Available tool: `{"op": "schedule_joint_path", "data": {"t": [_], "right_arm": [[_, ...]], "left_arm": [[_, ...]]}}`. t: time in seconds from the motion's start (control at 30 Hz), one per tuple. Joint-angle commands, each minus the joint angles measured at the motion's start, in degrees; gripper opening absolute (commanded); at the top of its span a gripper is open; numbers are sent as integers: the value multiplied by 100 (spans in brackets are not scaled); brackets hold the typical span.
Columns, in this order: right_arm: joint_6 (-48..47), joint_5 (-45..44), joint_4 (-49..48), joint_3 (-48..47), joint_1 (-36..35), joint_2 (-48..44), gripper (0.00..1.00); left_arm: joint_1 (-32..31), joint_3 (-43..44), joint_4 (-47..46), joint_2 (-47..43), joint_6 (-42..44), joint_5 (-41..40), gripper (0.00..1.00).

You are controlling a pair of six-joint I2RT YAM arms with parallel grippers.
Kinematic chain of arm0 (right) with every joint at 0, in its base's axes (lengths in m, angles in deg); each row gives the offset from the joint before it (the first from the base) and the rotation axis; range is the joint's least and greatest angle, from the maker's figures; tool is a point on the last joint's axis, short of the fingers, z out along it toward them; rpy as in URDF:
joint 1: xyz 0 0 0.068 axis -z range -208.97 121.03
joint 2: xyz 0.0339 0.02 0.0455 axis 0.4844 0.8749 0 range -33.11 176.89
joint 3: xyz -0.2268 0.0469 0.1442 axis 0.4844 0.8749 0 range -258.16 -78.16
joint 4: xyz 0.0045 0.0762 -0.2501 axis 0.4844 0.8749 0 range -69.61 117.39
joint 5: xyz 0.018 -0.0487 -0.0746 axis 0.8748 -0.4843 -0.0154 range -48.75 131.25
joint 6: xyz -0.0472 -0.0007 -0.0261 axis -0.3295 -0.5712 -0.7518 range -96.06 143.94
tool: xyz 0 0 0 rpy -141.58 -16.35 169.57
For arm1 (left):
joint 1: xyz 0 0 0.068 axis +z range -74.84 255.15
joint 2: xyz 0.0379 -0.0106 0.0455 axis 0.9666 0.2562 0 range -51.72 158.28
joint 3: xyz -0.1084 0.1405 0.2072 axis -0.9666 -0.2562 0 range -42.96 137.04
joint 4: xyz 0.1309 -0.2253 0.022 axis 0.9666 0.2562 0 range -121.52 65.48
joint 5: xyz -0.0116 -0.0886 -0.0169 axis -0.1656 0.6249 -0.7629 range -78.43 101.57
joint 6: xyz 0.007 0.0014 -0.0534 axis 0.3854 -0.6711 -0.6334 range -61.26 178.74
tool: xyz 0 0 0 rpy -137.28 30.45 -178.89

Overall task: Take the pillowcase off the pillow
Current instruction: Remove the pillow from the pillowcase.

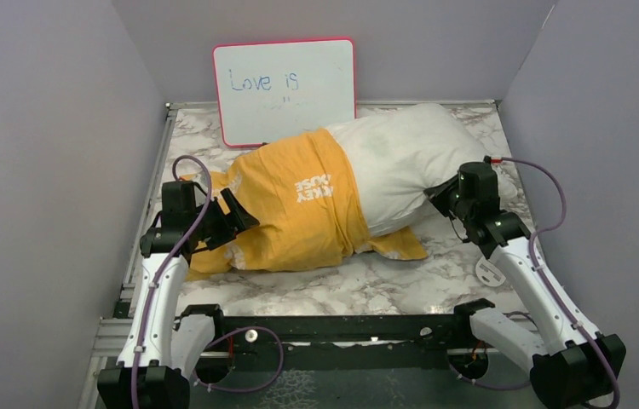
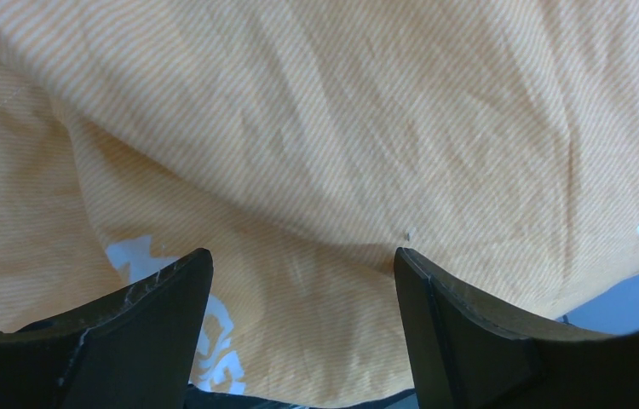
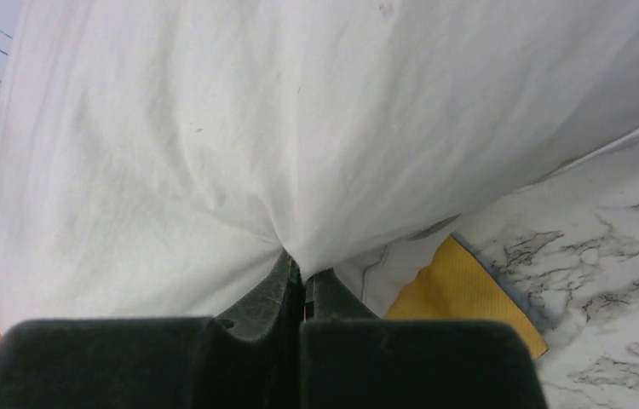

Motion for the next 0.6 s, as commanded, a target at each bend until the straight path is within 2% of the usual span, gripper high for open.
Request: {"op": "schedule_joint_path", "data": {"t": [0.0,0.27,0.43,0.57], "right_arm": [[-462,-267,-506,-293,16,227,1],[-1340,-575,-119,-1368,35,1455,1],[-1583,-630,80,-1967,98,1975,1],[-1609,-662,94,-2167,103,2045,1]], "left_arm": [[-4,85,238,-58,-70,-168,80],[-20,277,445,-364,334,177,81],[-146,130,387,-456,958,993,81],[-360,139,287,-341,1412,1694,80]]}}
